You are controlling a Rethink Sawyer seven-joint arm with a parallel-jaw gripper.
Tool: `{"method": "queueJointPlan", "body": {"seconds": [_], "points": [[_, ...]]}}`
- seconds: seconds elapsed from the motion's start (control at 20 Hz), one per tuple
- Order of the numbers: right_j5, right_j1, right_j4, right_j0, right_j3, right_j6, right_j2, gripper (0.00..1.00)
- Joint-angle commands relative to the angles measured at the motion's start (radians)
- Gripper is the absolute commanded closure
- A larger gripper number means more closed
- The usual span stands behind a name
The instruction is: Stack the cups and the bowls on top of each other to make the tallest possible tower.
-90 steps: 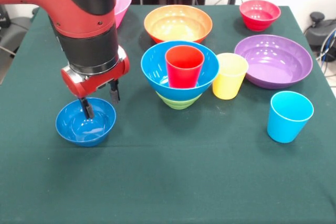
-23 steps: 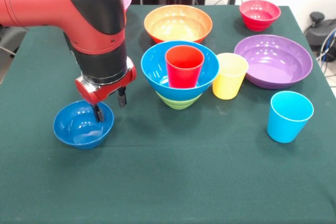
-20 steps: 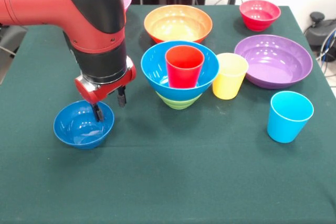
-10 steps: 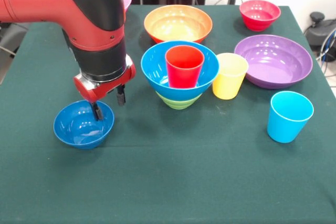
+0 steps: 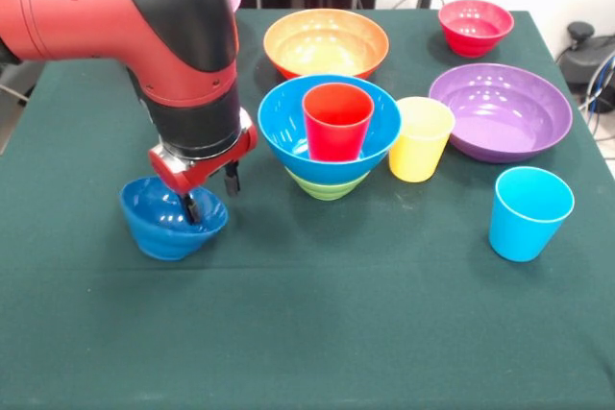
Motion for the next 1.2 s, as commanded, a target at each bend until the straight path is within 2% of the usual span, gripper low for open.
{"method": "queueJointPlan", "body": {"seconds": [0.05,1.2], "points": [[-0.047,0.039,-0.085,0.028,-0.031,-0.251,-0.043,0.0],[-0.035,0.021,-0.093,0.038,-0.042,-0.24,-0.057,0.0]]}}
